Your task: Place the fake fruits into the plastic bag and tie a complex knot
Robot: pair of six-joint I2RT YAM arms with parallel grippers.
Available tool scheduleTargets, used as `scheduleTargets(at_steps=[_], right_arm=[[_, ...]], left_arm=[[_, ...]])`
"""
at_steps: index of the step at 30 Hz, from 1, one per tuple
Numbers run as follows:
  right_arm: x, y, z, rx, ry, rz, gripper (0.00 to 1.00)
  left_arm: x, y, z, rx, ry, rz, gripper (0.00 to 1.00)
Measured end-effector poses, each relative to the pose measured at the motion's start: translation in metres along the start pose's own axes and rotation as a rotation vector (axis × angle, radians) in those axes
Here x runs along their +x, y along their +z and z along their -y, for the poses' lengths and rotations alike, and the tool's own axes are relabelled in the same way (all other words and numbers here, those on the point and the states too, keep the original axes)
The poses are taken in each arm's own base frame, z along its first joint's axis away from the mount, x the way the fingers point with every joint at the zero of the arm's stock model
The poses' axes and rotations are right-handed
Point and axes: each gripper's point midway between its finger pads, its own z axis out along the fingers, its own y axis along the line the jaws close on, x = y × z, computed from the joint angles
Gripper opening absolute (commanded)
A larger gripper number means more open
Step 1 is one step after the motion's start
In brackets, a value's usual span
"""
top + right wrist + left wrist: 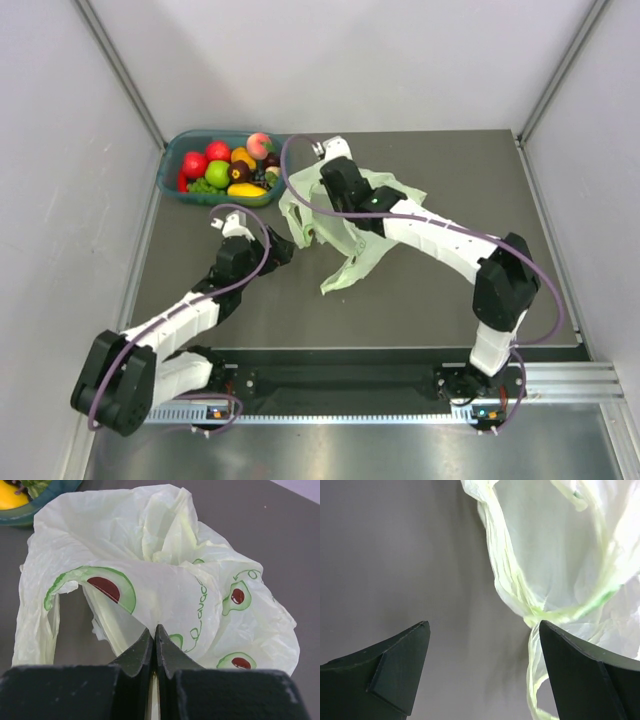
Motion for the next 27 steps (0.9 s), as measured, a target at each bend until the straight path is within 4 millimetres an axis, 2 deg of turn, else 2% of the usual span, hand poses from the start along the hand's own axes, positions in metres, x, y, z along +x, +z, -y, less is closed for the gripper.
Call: scheduleTargets(at_steps=[6,9,12,15,17,20,23,27], right_arm=[[-0.002,-0.011,-0.001,-0.007,0.085,-0.036,0.0],[-0.013,-0.017,0.0,-0.006,0.122,-0.031,0.0],[-0.026,-0.022,0.001,-0.006,0.161,-0.012,0.0],[-0.037,-0.027,0.003,-0.002,0.189,0.0,0.0],[-0.046,-0.03,0.005,0.001,0.201,0.008,0.0],[-0.057,-0.033,0.006,0.0,0.218,0.024,0.0],[-0.058,-0.033,0.006,0.0,0.224,0.025,0.0],[-0.054,-0.034,0.004,-0.009,0.225,0.01,0.0]], left_arm=[[0.012,0.001,0.02,0.063,-0.015,-0.026,0.91],[0.016,-0.001,0.03,0.102,-0.031,-0.016,0.87],[0.025,-0.007,0.024,0.117,-0.064,0.001,0.85],[0.038,-0.017,0.009,0.115,-0.075,0.009,0.89],[0.045,-0.023,0.008,0.131,-0.066,0.009,0.91],[0.04,-0.03,0.022,0.191,-0.054,0.035,0.92],[0.031,-0.034,0.032,0.232,-0.055,0.071,0.94],[0.035,-0.026,0.026,0.195,-0.038,0.062,0.94]])
